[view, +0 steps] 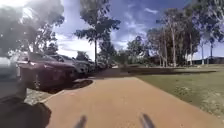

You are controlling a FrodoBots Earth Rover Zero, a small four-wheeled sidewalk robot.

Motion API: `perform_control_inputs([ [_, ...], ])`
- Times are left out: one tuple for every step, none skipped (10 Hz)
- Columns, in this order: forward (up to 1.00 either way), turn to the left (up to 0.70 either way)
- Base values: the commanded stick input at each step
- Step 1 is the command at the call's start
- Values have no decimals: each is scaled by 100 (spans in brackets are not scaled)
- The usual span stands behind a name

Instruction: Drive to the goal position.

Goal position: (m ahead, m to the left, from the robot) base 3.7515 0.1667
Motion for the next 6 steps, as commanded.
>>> perform_control_inputs([
  [100,0],
  [100,0],
  [100,0],
  [100,0],
  [100,0],
  [100,0],
])
